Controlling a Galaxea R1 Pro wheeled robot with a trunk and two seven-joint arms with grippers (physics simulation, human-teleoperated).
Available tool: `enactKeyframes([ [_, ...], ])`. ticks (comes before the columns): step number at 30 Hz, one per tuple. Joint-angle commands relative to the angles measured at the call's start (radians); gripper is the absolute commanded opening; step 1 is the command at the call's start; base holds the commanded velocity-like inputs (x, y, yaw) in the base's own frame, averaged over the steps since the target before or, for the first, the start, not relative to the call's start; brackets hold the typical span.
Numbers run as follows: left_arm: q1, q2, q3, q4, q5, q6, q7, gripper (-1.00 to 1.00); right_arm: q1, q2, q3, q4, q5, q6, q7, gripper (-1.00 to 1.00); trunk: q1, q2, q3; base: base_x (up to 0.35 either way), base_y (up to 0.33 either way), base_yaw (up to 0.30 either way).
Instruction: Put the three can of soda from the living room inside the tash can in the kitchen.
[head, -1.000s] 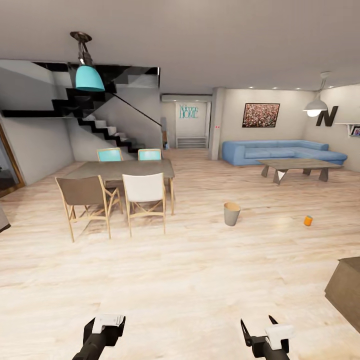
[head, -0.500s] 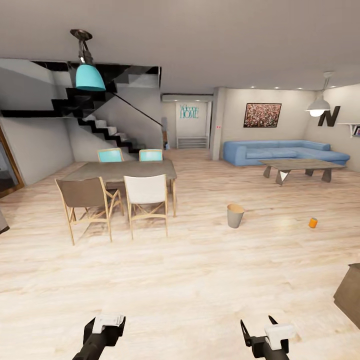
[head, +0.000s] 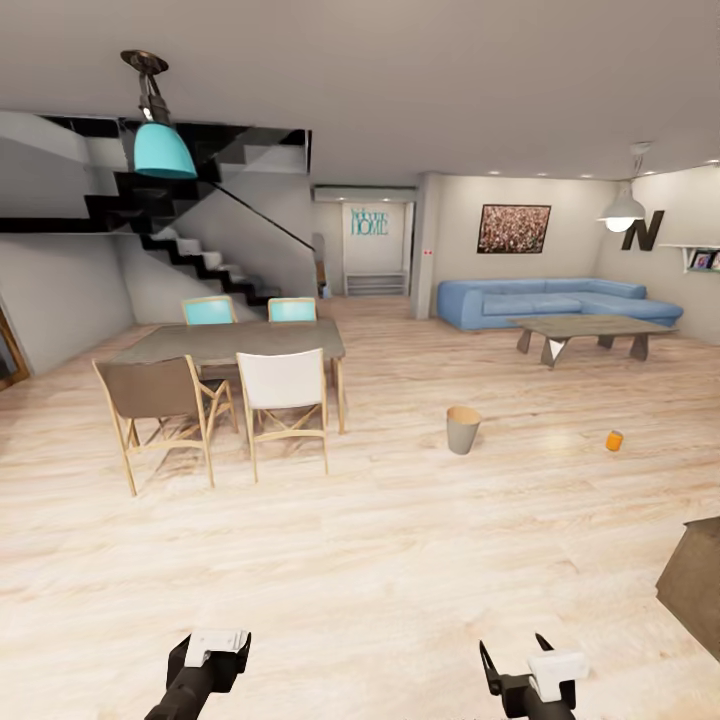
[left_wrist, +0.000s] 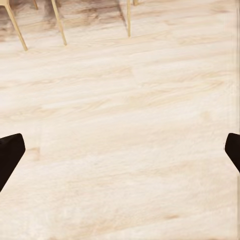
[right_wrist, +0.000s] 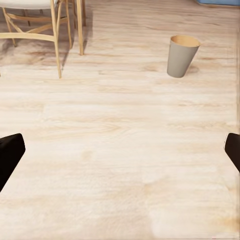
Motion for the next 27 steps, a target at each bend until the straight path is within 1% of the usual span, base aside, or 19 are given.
enactKeyframes([
  [1,0.0,0.0,0.0,0.0,0.0,0.0,0.0,1.0,0.0,0.0,0.0,0.0,0.0,0.0,0.0,1.0,0.0,0.0,-0.001,0.006,0.001,-0.177],
  [7,0.0,0.0,-0.001,0.0,0.0,-0.001,0.0,1.0,0.0,0.002,-0.001,0.001,0.0,0.0,0.0,1.0,0.0,0.0,-0.006,0.014,-0.004,-0.189],
  [12,0.0,0.001,-0.001,0.0,0.0,-0.005,0.0,1.0,0.0,0.002,-0.002,0.002,0.0,0.0,0.0,1.0,0.0,0.0,-0.011,0.084,-0.063,-0.197],
  [16,0.0,0.001,-0.001,0.0,-0.002,-0.023,0.0,1.0,0.0,0.002,-0.002,0.002,0.0,0.0,0.0,1.0,0.0,0.0,-0.014,0.131,-0.098,-0.199],
  [27,0.0,0.001,-0.002,0.0,-0.002,-0.033,0.0,1.0,0.0,0.002,-0.002,0.002,0.0,-0.001,0.001,1.0,0.0,0.0,-0.025,0.152,-0.078,-0.191],
])
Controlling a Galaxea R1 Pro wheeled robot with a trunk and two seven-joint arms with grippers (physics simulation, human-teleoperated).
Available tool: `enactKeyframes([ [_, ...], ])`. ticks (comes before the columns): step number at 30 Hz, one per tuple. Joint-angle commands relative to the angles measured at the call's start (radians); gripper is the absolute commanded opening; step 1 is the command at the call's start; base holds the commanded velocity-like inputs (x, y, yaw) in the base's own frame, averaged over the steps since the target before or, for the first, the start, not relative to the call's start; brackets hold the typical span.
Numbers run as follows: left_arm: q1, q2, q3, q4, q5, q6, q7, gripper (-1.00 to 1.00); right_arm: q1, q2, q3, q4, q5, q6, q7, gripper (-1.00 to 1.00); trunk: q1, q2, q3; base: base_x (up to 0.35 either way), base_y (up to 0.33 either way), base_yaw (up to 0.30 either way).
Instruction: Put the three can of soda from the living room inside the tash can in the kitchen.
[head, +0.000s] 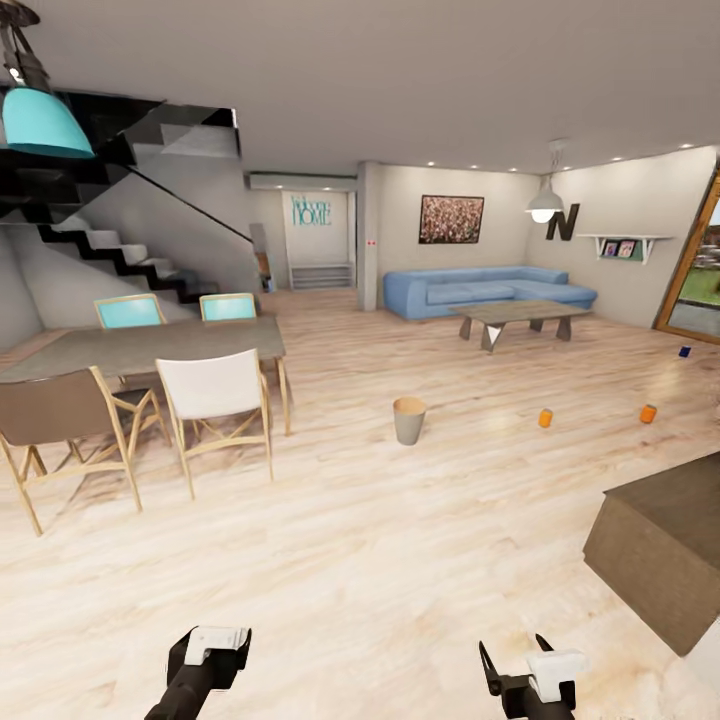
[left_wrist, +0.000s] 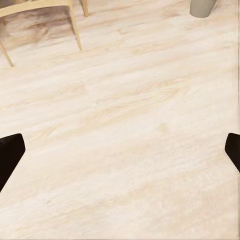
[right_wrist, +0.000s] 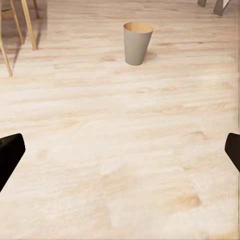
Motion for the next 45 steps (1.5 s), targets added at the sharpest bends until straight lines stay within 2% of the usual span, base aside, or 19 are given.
enactKeyframes([
  [1,0.0,0.0,0.0,0.0,0.0,0.0,0.0,1.0,0.0,0.0,0.0,0.0,0.0,0.0,0.0,1.0,0.0,0.0,-0.001,0.147,-0.018,-0.172],
  [17,0.0,0.0,0.0,0.0,0.0,-0.001,-0.001,1.0,0.0,0.0,0.003,0.0,0.001,0.0,0.0,1.0,0.0,0.0,-0.01,0.142,-0.003,-0.09],
  [31,0.0,0.0,0.0,0.0,-0.001,-0.001,0.0,1.0,0.0,0.0,0.003,0.003,0.001,0.0,0.002,1.0,0.0,0.0,-0.01,0.145,0.0,-0.211],
  [45,0.0,0.0,0.0,0.0,-0.001,-0.001,0.0,1.0,0.0,0.0,0.004,0.003,0.002,-0.001,0.001,1.0,0.0,0.0,-0.011,0.146,0.0,-0.027],
])
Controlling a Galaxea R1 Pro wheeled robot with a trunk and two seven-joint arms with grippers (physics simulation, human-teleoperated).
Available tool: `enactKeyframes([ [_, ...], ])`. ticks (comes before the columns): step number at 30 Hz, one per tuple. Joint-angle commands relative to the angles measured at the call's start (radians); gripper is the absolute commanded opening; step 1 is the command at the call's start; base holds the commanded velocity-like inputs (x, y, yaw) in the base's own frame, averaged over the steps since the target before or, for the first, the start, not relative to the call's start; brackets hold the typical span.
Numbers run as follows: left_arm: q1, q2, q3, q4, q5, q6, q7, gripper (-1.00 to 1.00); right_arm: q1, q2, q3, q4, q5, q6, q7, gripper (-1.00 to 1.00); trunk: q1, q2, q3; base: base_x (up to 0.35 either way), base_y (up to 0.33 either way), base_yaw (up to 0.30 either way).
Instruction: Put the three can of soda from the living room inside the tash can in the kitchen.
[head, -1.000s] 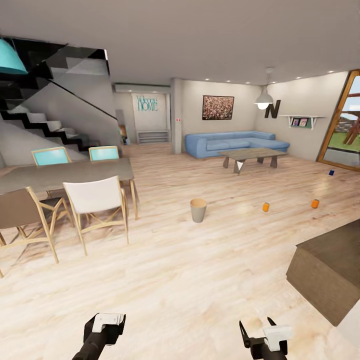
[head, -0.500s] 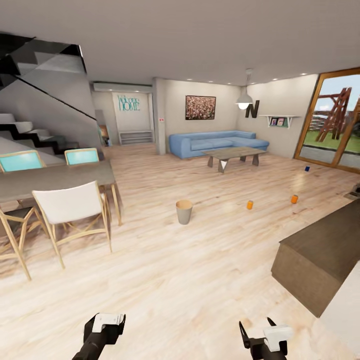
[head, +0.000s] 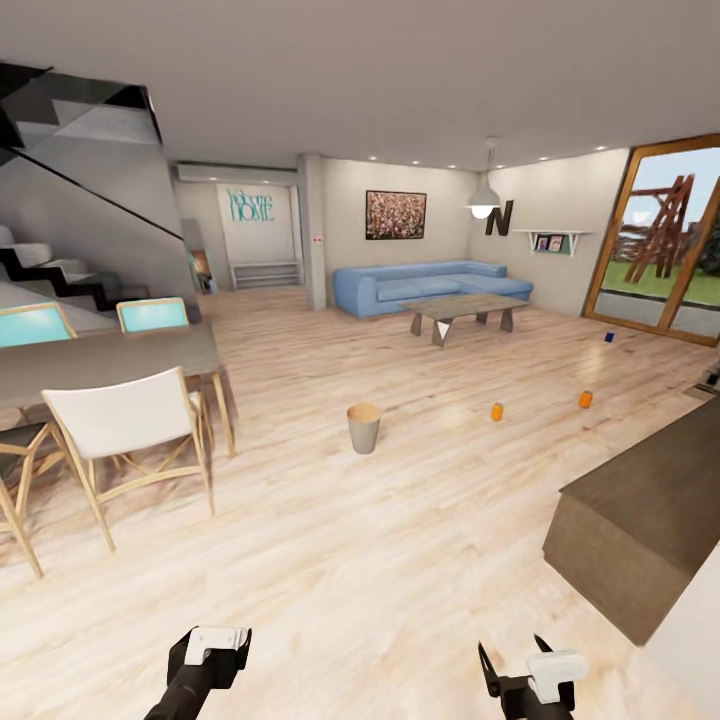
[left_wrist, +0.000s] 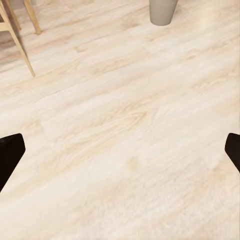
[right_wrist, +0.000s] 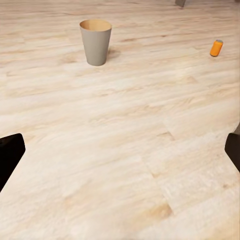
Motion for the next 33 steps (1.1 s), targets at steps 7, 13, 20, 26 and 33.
enactKeyframes([
  [7,0.0,0.0,0.0,0.0,0.0,0.0,0.0,1.0,0.0,0.0,0.001,0.0,0.0,0.001,-0.001,1.0,0.0,0.0,-0.008,0.136,0.0,-0.001],
  [13,0.0,0.0,0.0,0.0,0.001,0.0,0.0,1.0,0.0,0.0,0.001,0.0,0.0,0.001,0.0,1.0,0.0,0.0,-0.012,0.122,0.0,0.0],
  [20,0.0,0.0,0.0,0.0,0.001,0.0,0.0,1.0,0.0,0.001,0.001,0.0,0.0,0.001,0.001,1.0,0.0,0.0,-0.013,0.12,0.0,0.0],
  [26,0.0,0.0,0.0,0.0,0.001,0.0,0.0,1.0,0.0,0.001,0.001,0.0,0.0,0.001,0.001,1.0,0.0,0.0,-0.013,0.119,0.0,0.0],
  [33,0.0,-0.001,0.0,0.0,0.0,0.0,0.0,1.0,0.0,0.001,0.001,0.0,0.0,0.0,0.0,1.0,0.0,0.0,-0.013,0.117,0.0,0.0],
])
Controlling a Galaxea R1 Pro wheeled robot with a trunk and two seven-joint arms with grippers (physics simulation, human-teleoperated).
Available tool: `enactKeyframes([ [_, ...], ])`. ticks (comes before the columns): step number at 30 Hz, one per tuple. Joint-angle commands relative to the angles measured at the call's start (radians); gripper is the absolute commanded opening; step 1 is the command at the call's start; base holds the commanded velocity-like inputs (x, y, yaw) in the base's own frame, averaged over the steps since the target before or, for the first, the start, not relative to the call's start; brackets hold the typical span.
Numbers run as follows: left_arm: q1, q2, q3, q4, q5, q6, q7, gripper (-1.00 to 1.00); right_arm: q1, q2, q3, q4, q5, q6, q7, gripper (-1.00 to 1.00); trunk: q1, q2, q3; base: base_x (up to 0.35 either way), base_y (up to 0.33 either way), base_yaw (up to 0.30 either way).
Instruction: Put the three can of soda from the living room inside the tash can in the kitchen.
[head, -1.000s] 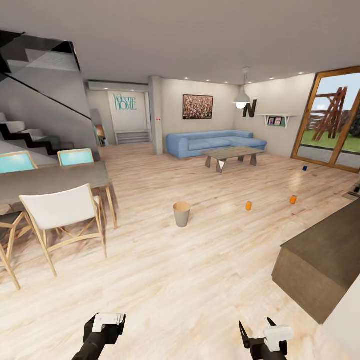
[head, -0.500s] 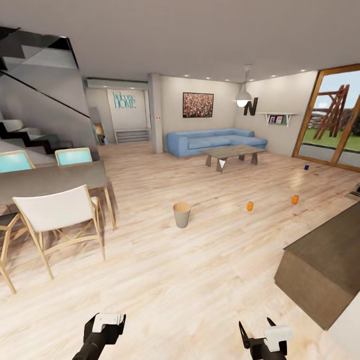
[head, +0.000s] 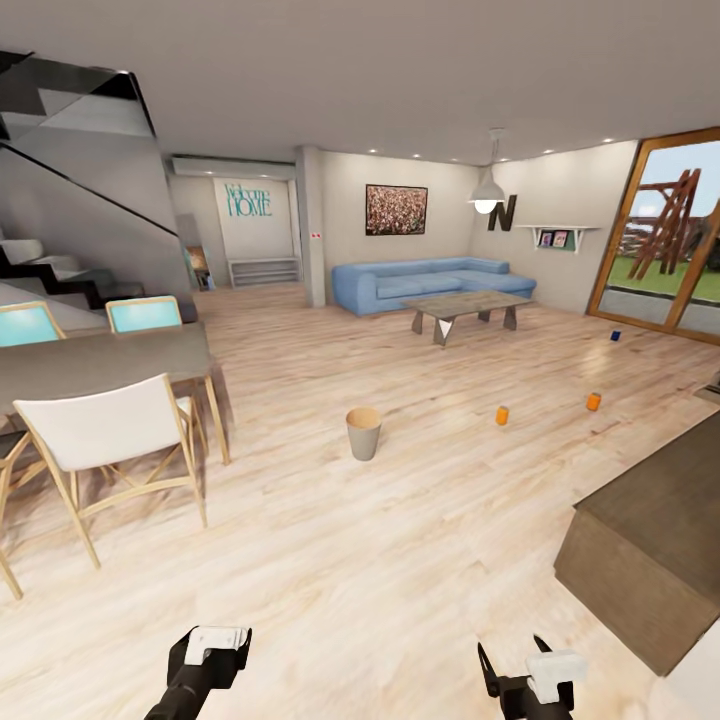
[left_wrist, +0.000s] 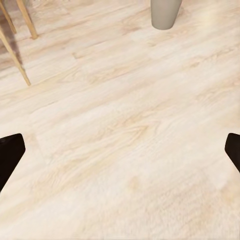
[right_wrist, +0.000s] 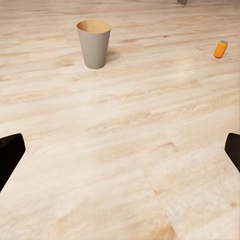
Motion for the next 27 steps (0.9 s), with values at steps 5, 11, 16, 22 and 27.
enactKeyframes([
  [5,0.0,0.0,0.0,0.0,0.0,0.0,0.0,1.0,0.0,0.0,0.0,0.0,0.0,0.0,0.0,1.0,0.0,0.0,0.0,0.107,0.0,0.0],
  [11,0.0,0.0,0.0,0.0,0.0,0.0,0.0,1.0,0.0,0.0,0.0,0.0,0.0,0.0,0.0,1.0,0.0,0.0,0.0,0.095,0.0,0.0],
  [16,0.0,0.001,0.0,0.0,0.0,0.0,0.0,1.0,0.0,0.0,0.0,0.0,0.0,0.0,0.0,1.0,0.0,0.0,0.0,0.135,0.0,0.0],
  [22,0.0,0.001,0.0,0.0,0.0,0.0,0.0,1.0,0.0,0.0,0.0,0.0,0.0,0.0,0.0,1.0,0.0,0.0,-0.005,0.187,0.0,0.0],
  [27,0.0,0.001,0.0,0.0,0.0,0.0,0.0,1.0,0.0,0.0,0.0,0.0,0.0,0.0,0.0,1.0,0.0,0.0,-0.007,0.21,0.0,0.0],
])
